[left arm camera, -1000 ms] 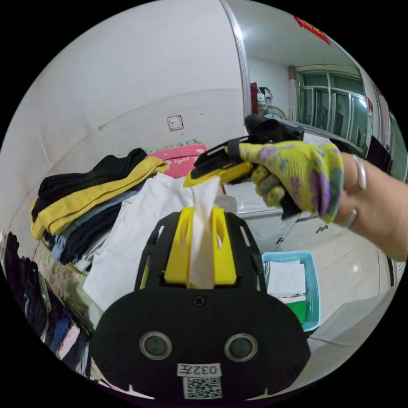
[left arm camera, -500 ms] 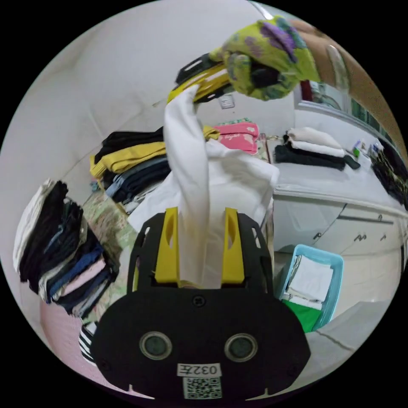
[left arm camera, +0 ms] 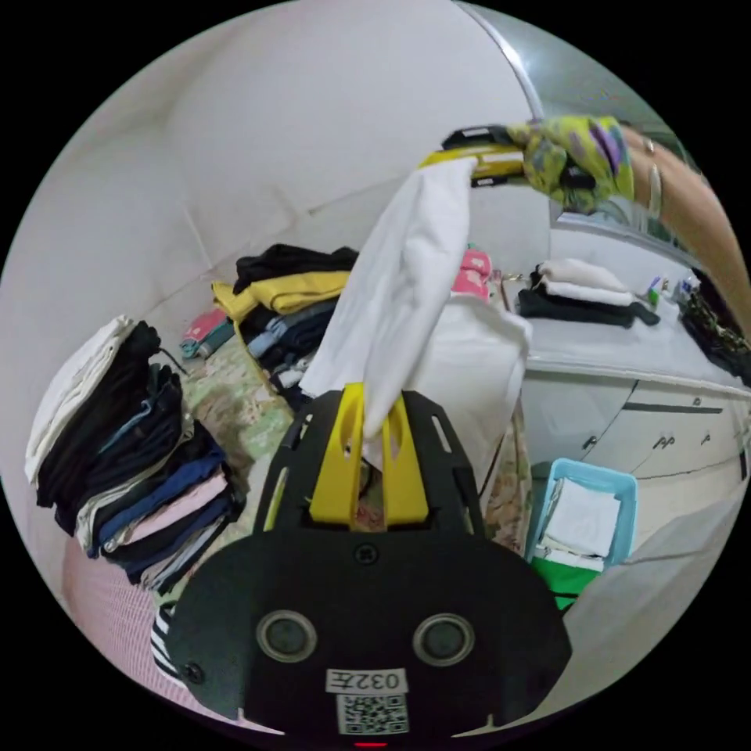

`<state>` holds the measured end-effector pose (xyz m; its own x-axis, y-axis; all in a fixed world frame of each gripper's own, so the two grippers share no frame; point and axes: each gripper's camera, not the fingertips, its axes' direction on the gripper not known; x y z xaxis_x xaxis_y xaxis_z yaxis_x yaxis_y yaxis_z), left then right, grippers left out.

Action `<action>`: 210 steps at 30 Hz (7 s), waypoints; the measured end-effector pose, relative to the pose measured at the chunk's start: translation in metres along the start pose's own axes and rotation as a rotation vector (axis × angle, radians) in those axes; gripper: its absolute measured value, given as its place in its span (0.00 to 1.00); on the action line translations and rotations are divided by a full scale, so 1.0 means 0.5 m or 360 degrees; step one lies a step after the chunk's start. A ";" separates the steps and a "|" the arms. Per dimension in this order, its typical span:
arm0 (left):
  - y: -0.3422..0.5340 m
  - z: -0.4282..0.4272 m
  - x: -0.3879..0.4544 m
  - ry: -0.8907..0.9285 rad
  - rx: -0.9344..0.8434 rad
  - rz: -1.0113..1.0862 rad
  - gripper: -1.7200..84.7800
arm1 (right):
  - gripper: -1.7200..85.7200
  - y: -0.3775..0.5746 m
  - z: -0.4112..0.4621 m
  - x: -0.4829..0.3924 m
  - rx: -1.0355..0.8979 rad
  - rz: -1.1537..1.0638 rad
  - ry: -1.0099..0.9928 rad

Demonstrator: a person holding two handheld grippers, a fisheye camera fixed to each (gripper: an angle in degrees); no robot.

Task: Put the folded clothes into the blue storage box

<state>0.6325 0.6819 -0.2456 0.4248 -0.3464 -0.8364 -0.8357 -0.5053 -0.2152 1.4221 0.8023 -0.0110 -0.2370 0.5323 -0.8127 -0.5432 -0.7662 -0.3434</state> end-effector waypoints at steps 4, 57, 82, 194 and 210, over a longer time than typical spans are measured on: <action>-0.077 -0.068 -0.049 0.0413 0.0287 0.0147 0.05 | 0.03 0.021 -0.191 -0.013 0.0157 -0.0095 -0.0134; -0.184 0.538 0.549 0.1646 -0.1223 0.1180 0.01 | 0.08 0.642 -0.900 0.670 0.1306 0.1350 0.0106; -0.086 0.134 -0.134 0.1053 -0.0089 -0.0239 0.10 | 0.11 0.034 -0.383 0.242 0.0202 0.0202 0.0058; -0.195 0.204 -0.197 0.1291 -0.0345 -0.0451 0.05 | 0.12 0.129 -0.458 0.506 0.0144 0.0446 -0.0253; -0.088 0.287 -0.451 0.1945 -0.0373 -0.1397 0.12 | 0.08 0.242 -0.160 0.360 -0.0466 0.0393 -0.0228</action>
<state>0.5235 0.8956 -0.1199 0.8590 -0.2410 0.4518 -0.1512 -0.9623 -0.2260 1.3780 0.7764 -0.2365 -0.4526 0.3485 -0.8208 -0.2088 -0.9363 -0.2824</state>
